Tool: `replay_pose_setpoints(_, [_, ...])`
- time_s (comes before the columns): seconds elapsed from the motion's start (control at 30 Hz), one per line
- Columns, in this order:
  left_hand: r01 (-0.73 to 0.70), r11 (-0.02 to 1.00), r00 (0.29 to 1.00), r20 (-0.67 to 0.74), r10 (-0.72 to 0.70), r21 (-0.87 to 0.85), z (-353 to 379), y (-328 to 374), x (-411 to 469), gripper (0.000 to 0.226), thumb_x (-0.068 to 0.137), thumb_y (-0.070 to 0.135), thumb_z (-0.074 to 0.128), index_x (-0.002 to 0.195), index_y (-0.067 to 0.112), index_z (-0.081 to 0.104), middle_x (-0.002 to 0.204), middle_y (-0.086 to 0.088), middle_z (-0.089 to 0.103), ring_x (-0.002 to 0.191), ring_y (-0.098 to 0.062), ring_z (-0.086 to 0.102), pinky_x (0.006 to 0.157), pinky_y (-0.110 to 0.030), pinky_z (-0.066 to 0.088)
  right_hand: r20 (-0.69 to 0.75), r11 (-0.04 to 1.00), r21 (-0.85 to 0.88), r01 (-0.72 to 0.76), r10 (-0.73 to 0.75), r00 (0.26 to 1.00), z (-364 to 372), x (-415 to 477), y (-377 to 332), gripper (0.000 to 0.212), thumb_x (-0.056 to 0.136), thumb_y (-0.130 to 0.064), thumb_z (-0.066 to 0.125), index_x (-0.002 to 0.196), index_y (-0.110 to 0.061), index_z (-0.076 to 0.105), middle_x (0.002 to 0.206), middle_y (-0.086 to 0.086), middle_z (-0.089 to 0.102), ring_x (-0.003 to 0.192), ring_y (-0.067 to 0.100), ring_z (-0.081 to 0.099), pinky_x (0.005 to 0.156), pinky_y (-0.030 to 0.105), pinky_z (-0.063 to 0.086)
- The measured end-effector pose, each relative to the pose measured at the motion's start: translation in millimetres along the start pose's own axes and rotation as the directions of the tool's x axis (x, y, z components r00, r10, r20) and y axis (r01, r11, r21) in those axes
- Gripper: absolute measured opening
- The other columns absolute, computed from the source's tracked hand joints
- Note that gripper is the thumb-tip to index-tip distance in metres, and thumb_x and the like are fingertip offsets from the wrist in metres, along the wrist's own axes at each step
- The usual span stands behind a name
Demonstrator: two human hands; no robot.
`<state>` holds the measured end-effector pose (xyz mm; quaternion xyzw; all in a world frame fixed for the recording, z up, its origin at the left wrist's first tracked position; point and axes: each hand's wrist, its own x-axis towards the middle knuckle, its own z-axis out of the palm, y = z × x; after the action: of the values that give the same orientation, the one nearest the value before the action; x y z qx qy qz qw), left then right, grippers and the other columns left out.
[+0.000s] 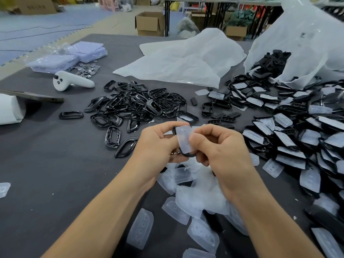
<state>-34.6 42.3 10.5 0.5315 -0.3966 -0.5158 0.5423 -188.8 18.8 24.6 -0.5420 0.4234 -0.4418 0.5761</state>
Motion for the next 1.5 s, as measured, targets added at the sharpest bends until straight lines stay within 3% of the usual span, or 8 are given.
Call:
replay_pose_setpoints(0.17, [0.001, 1.000, 0.999, 0.037, -0.001, -0.009, 4, -3, 1, 0.032, 0.094, -0.001, 0.068, 0.113, 0.023, 0.078, 0.090, -0.019, 0.079, 0.075, -0.022, 0.077, 0.068, -0.031, 0.063, -0.130, 0.890, -0.447, 0.087, -0.161, 0.978, 2, -3, 8, 0.011, 0.085, -0.026, 0.079, 0.075, -0.028, 0.074, 0.063, -0.009, 0.072, 0.057, 0.009, 0.067, 0.057, 0.027, 0.054])
replay_pose_setpoints(0.33, [0.054, 0.994, 0.985, 0.169, -0.039, -0.090, 1, -4, 3, 0.033, 0.099, -0.003, 0.060, 0.121, 0.018, 0.074, 0.105, -0.023, 0.077, 0.097, -0.029, 0.075, 0.088, -0.043, 0.063, -0.196, 0.814, -0.572, 0.104, -0.259, 0.946, 3, -3, 12, 0.019, 0.086, -0.034, 0.079, 0.070, -0.028, 0.070, 0.060, -0.018, 0.069, 0.056, 0.003, 0.065, 0.051, 0.017, 0.049])
replay_pose_setpoints(0.53, [0.089, 0.987, 0.974, 0.218, -0.059, -0.131, -1, -2, 3, 0.053, 0.092, -0.018, 0.047, 0.121, 0.016, 0.076, 0.098, -0.021, 0.054, 0.099, -0.030, 0.068, 0.089, -0.040, 0.062, -0.236, 0.792, -0.599, 0.117, -0.314, 0.920, 3, 0, 15, 0.024, 0.086, -0.034, 0.079, 0.067, -0.028, 0.066, 0.061, -0.018, 0.067, 0.057, 0.003, 0.064, 0.055, 0.019, 0.050])
replay_pose_setpoints(0.73, [0.113, 0.980, 0.971, 0.227, -0.074, -0.163, 0, 1, 0, 0.044, 0.080, -0.004, 0.061, 0.116, 0.017, 0.078, 0.116, -0.027, 0.073, 0.100, -0.028, 0.074, 0.080, -0.032, 0.063, -0.235, 0.786, -0.603, 0.135, -0.336, 0.912, 3, 1, 16, 0.025, 0.087, -0.031, 0.078, 0.067, -0.027, 0.064, 0.062, -0.017, 0.066, 0.057, 0.004, 0.063, 0.052, 0.012, 0.045])
replay_pose_setpoints(0.97, [0.123, 0.982, 0.979, 0.182, -0.095, -0.144, -1, -1, 3, 0.039, 0.078, 0.003, 0.063, 0.110, 0.019, 0.080, 0.099, -0.018, 0.054, 0.095, -0.035, 0.060, 0.082, -0.038, 0.063, -0.128, 0.807, -0.568, 0.160, -0.278, 0.952, -3, 1, 10, 0.019, 0.085, -0.025, 0.081, 0.070, -0.025, 0.070, 0.061, -0.008, 0.070, 0.058, 0.011, 0.067, 0.059, 0.032, 0.055])
replay_pose_setpoints(1.07, [0.106, 0.985, 0.981, 0.173, -0.082, -0.136, -1, -1, 3, 0.038, 0.078, 0.004, 0.064, 0.108, 0.019, 0.081, 0.090, -0.015, 0.061, 0.085, -0.027, 0.066, 0.081, -0.038, 0.063, -0.106, 0.807, -0.568, 0.164, -0.269, 0.957, -4, 1, 8, 0.017, 0.085, -0.024, 0.081, 0.072, -0.024, 0.071, 0.062, -0.006, 0.071, 0.058, 0.013, 0.068, 0.060, 0.037, 0.057])
replay_pose_setpoints(1.3, [0.123, 0.977, 0.989, 0.104, -0.106, -0.173, 0, -2, 4, 0.029, 0.080, 0.012, 0.067, 0.103, 0.021, 0.082, 0.107, -0.020, 0.053, 0.092, -0.036, 0.051, 0.071, -0.034, 0.063, -0.168, 0.770, -0.615, 0.171, -0.340, 0.925, -3, 0, 11, 0.027, 0.078, -0.040, 0.086, 0.072, -0.028, 0.063, 0.067, -0.012, 0.064, 0.057, 0.007, 0.056, 0.053, 0.019, 0.045])
replay_pose_setpoints(1.5, [0.065, 0.974, 0.997, 0.065, -0.052, -0.219, 0, -1, 3, 0.027, 0.097, 0.001, 0.061, 0.101, 0.018, 0.082, 0.101, -0.015, 0.079, 0.079, -0.022, 0.076, 0.069, -0.032, 0.063, -0.110, 0.889, -0.448, 0.091, -0.156, 0.982, -5, 3, 12, 0.019, 0.082, -0.047, 0.076, 0.083, -0.032, 0.065, 0.067, -0.008, 0.071, 0.054, 0.004, 0.060, 0.049, 0.017, 0.043])
